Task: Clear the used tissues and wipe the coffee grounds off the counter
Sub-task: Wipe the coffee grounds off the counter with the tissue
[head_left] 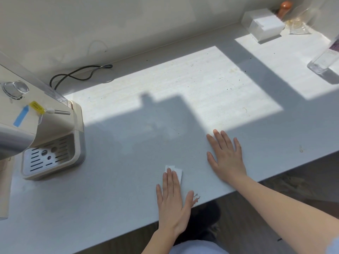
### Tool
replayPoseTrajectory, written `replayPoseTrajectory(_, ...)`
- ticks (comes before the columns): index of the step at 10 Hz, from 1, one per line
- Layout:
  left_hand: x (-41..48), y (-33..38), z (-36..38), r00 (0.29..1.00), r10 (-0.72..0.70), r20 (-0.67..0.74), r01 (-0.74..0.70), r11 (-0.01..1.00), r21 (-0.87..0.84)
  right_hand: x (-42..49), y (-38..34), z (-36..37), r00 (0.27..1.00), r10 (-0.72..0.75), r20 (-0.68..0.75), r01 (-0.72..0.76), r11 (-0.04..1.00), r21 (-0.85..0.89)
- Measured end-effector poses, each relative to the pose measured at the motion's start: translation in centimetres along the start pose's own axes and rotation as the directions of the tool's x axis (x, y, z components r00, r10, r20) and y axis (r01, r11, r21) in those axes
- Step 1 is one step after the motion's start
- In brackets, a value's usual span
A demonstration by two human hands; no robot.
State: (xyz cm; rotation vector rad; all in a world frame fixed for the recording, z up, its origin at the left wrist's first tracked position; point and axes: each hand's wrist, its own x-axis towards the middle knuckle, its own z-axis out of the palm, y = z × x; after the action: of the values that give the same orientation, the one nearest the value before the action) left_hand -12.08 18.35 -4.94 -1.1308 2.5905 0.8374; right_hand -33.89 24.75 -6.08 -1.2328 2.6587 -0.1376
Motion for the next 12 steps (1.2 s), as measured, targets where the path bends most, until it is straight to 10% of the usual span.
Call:
replayPoseTrajectory(6,13.2,-10.9,-9.9,0.921,-0.355,-0.16,0.35,0.935,-0.062,0.0,0.0,0.3,1.0,0.012,-0.013,-0.012,1.0,-0.014)
replayPoseTrajectory(10,22.6,-7.1,-12.9,0.999,0.044,0.008,-0.045,0.981,0.189,0.0,-0.3,0.7,0.999,0.03,-0.019,-0.031,0.999,-0.042)
replayPoseTrajectory(12,22.4,-2.7,-10.9,0.912,0.372,0.172,-0.406,0.878,0.253,0.1,-0.1,0.6,0.999,0.033,-0.035,-0.033,0.999,0.003)
